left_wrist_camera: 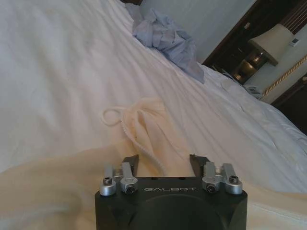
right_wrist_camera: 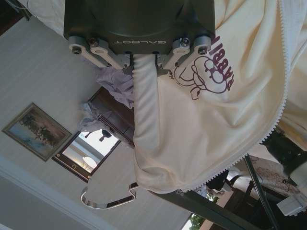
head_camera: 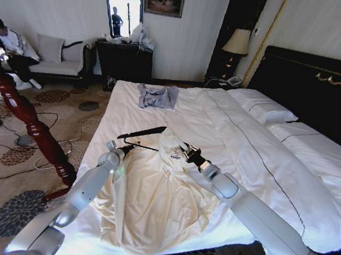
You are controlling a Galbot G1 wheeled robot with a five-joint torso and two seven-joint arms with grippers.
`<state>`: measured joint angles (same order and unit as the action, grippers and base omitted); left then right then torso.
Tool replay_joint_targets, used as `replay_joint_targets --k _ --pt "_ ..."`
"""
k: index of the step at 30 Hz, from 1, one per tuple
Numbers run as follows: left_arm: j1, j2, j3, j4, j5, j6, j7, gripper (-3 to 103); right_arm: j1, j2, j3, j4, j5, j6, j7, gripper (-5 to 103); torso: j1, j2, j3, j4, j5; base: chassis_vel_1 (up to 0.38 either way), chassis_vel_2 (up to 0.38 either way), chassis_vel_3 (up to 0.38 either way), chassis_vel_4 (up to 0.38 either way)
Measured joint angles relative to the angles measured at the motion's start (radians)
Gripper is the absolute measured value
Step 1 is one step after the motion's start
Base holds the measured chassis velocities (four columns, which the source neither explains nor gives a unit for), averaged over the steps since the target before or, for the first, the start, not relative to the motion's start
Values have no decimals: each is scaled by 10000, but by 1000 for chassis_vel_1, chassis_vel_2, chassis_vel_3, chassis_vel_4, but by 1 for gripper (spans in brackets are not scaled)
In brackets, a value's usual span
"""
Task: Pick up the clothes from the bed and hang them on the clothes hanger.
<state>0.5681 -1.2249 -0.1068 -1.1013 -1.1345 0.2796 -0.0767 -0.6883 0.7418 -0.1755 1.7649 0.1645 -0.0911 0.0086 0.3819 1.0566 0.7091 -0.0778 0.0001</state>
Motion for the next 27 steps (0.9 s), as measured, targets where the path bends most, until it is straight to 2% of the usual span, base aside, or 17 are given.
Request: replay_joint_targets --k 1,2,3,5,6,8,9,12,14,15,22,27 --pt "14 2 -1 9 -6 -3 4 57 -12 -4 9 12 9 -6 3 19 0 0 0 0 1 0 0 0 0" --pt "36 8 1 34 -9 -6 15 52 -18 -8 14 27 15 -13 6 19 0 0 0 1 -1 0 0 0 0" --pt "36 8 1 34 -9 -6 15 52 -18 -8 14 27 15 -13 6 19 0 0 0 1 -1 0 0 0 0" --pt "59 13 5 120 37 -22 49 42 -16 -8 14 44 29 -32 9 19 0 0 0 3 -1 0 0 0 0" --pt "66 13 0 143 52 -27 57 42 -10 -3 13 44 34 -42 10 19 0 0 0 3 -1 0 0 0 0" --pt "89 13 -17 152 57 -36 67 30 13 7 -4 43 37 -54 10 19 0 0 0 2 -1 0 0 0 0" --pt "89 13 -17 152 57 -36 67 30 13 7 -4 43 37 -54 10 19 0 0 0 2 -1 0 0 0 0" --pt "138 40 -55 157 72 -64 92 15 46 40 -53 25 52 -57 11 19 0 0 0 1 -1 0 0 0 0" --pt "138 45 -58 192 81 -75 106 15 63 59 -74 17 56 -59 11 19 0 0 0 0 -1 0 0 0 0" --pt "135 65 -43 276 113 -98 146 4 97 90 -106 4 68 -67 16 19 -1 0 0 1 -2 0 0 0 0" --pt "48 41 -23 566 254 -237 292 1 108 102 -113 13 115 -92 34 19 -1 0 0 0 -2 0 0 0 0" --pt "124 193 -122 288 320 -454 374 1 48 54 -71 19 110 -93 37 19 0 0 0 -2 -3 0 0 0 0"
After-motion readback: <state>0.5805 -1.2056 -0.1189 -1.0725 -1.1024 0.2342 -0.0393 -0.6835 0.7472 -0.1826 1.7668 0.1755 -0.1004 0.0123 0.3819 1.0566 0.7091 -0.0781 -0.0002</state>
